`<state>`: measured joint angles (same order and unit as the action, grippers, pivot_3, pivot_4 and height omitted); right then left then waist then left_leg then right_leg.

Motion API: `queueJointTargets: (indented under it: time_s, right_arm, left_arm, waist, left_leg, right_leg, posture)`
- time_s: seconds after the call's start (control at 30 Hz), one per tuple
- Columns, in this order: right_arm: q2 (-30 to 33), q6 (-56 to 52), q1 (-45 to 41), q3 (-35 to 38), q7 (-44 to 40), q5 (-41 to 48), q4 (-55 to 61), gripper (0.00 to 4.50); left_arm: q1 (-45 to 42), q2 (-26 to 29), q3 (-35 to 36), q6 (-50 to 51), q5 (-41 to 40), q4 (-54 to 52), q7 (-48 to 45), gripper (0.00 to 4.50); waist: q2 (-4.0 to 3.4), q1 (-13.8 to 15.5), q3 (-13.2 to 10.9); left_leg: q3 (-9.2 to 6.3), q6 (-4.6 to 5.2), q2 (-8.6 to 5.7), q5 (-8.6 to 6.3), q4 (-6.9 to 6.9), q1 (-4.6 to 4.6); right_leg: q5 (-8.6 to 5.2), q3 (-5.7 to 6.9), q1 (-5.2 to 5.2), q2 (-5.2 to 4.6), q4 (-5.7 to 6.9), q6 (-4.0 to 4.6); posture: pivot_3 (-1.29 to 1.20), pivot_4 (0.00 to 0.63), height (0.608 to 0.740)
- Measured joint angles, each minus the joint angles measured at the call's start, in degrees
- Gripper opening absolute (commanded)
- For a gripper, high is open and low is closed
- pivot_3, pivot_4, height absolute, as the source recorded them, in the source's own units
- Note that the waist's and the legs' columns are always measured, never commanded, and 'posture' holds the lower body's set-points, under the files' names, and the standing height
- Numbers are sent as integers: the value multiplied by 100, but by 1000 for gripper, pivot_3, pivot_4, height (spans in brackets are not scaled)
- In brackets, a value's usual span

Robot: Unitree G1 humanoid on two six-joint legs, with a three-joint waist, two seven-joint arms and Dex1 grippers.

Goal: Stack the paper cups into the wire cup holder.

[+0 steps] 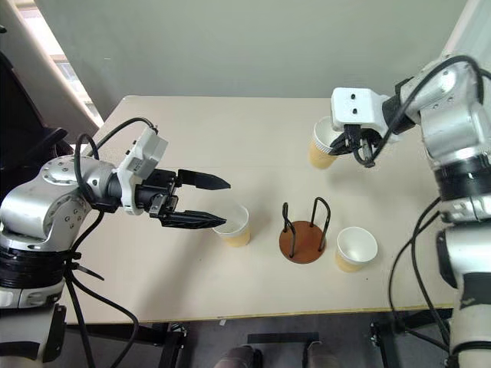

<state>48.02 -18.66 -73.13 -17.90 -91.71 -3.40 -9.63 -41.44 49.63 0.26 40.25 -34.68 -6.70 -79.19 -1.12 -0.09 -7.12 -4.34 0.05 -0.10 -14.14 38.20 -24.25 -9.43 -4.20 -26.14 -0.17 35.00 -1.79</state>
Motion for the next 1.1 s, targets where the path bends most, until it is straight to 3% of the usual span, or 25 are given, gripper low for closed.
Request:
queueJointTargets:
  time_s: [0.1, 0.27, 0.53, 1.1]
  right_arm:
    - [278, -785, 8, -31, -47, 494, 1317, 40]
    - [253, -1413, 180, -153, -41, 778, 2205, 40]
    - [437, -1250, 622, -383, -41, 713, 2359, 40]
    - [842, -958, 727, -617, -54, 927, 2419, 40]
  left_arm:
    - [-30, -32, -119, -121, 28, 108, -88, 4285]
    - [-148, -120, -253, -278, 116, 315, -191, 4285]
    - [-154, -138, -327, -372, 145, 410, -220, 4285]
    - [-143, -105, -326, -372, 139, 406, -172, 4285]
  waist:
    - [1, -8, 0]
    - [4, -17, -2]
    - [4, -12, -2]
    - [4, -12, -1]
  left_leg:
    - [-2, 1, 1, 3, 3, 13]
    - [-4, 67, -3, -17, 12, 23]
    - [-4, 73, -4, -7, 37, 26]
    - [-3, 71, -4, 0, 38, 27]
  right_leg:
    - [-3, 0, 12, 1, 2, 4]
    - [-13, -1, 20, -3, 17, 48]
    - [-6, 0, 19, -4, 48, 48]
    - [-7, -1, 19, -2, 48, 47]
  posture:
    - [0, 150, 740]
    - [0, 150, 740]
    - [0, 150, 740]
    - [0, 150, 740]
